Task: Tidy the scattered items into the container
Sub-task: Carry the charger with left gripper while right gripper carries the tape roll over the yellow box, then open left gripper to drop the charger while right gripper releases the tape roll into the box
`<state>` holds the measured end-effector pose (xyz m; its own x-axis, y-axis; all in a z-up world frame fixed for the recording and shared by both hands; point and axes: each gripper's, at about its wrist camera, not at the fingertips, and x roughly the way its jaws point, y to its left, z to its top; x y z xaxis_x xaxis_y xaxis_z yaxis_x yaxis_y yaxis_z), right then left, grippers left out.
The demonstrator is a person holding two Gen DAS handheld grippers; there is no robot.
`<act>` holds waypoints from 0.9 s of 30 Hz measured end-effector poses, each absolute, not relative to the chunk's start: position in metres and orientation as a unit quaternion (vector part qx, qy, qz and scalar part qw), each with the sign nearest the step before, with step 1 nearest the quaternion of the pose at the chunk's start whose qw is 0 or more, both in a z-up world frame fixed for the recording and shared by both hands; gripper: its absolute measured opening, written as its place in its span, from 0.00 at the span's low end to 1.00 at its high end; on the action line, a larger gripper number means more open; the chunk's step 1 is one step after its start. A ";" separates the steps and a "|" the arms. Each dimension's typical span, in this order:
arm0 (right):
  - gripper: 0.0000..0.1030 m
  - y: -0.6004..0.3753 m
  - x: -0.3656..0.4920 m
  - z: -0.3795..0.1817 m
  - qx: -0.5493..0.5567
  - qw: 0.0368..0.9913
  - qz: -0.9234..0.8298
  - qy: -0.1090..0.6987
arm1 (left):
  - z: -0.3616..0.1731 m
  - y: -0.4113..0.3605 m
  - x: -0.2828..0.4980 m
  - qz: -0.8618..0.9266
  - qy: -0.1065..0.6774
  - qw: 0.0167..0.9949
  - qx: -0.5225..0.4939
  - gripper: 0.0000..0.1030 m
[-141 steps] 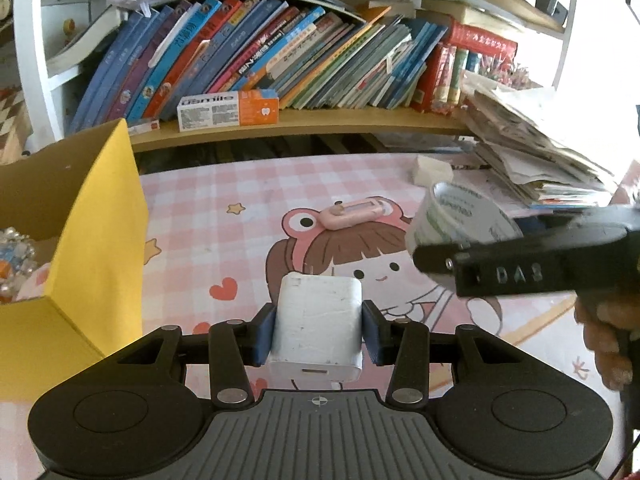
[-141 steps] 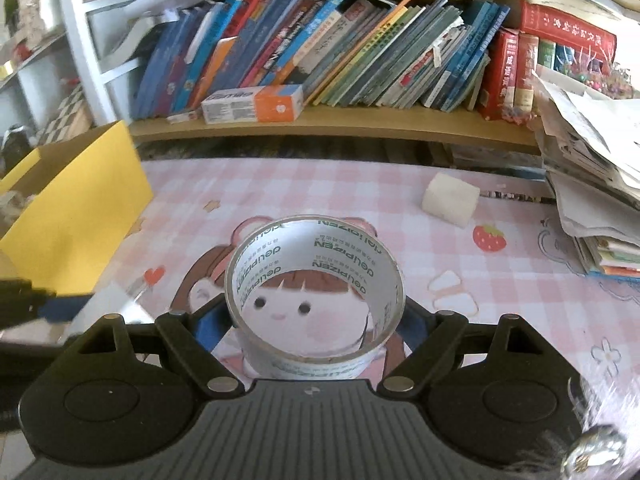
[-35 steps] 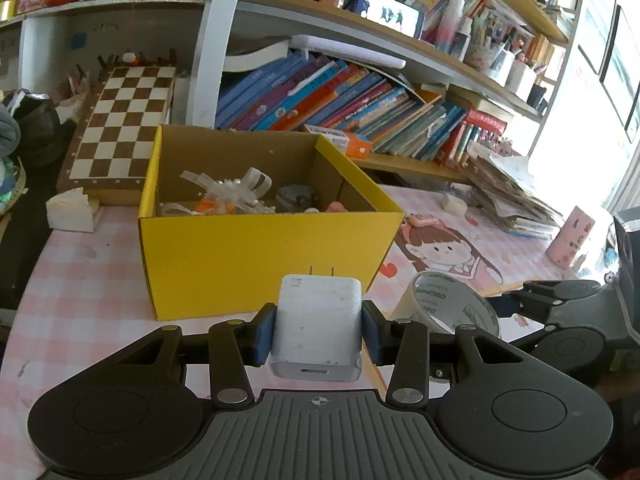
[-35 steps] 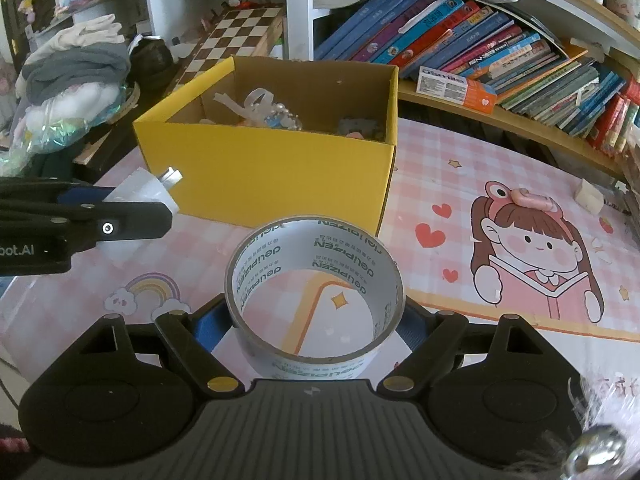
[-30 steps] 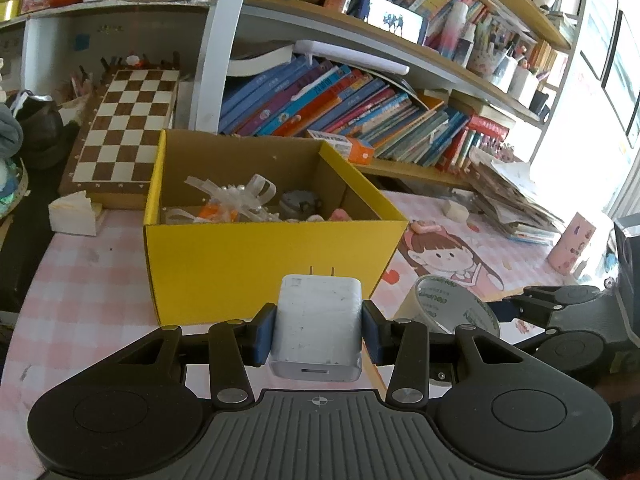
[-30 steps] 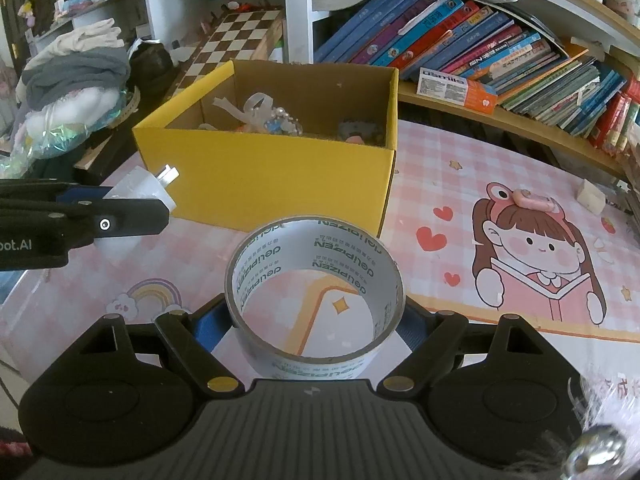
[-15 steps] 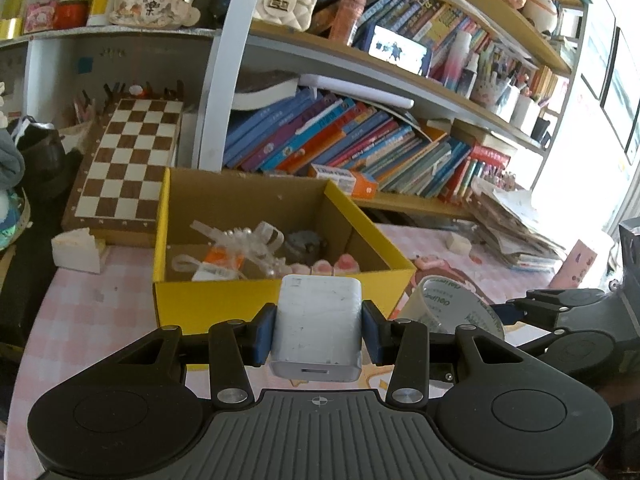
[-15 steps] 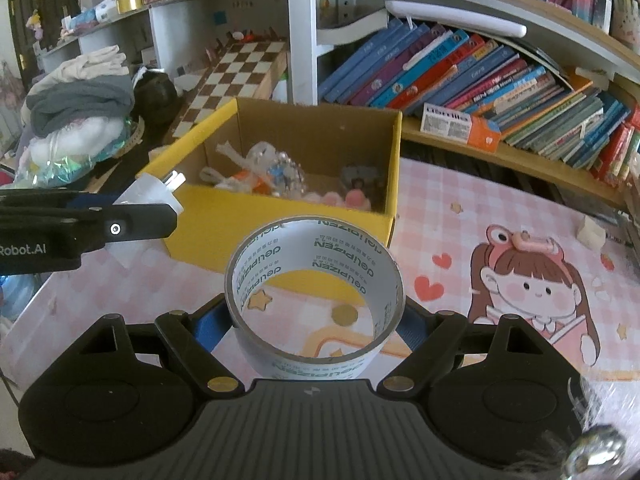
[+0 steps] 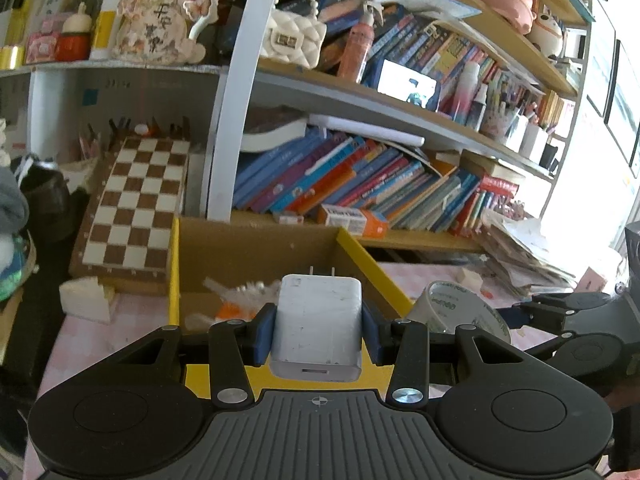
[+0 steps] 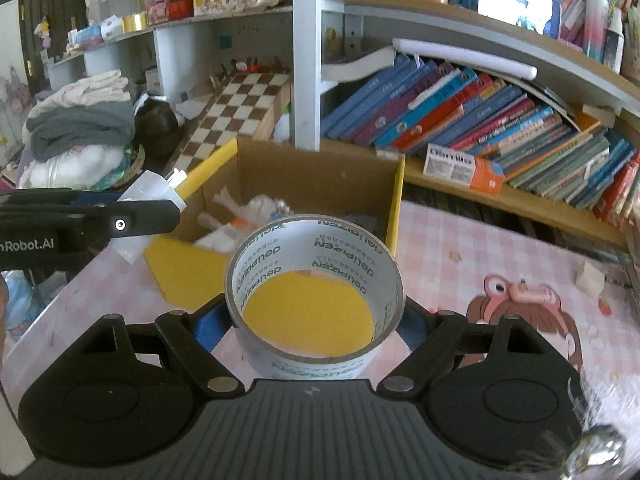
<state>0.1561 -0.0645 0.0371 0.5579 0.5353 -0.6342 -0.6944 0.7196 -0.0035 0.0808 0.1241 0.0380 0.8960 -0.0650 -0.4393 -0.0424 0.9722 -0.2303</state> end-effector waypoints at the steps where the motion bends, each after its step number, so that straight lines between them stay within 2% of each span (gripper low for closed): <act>1: 0.81 -0.063 0.159 0.040 -0.127 0.874 0.353 0.308 | 0.040 0.125 0.084 -0.005 0.225 0.968 -0.115 0.42; 15: 0.81 -0.026 0.208 0.055 -0.132 0.876 0.369 0.283 | 0.038 0.146 0.128 0.013 0.232 0.968 -0.095 0.42; 27: 0.81 0.022 0.244 0.031 -0.141 0.876 0.353 0.296 | 0.017 0.179 0.166 0.055 0.268 0.958 -0.080 0.42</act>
<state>0.2444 0.0221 0.0313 0.5752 0.5352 -0.6187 -0.7021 0.7111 -0.0377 0.1660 0.1790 0.0170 0.8500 0.0614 -0.5231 -0.1478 0.9811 -0.1250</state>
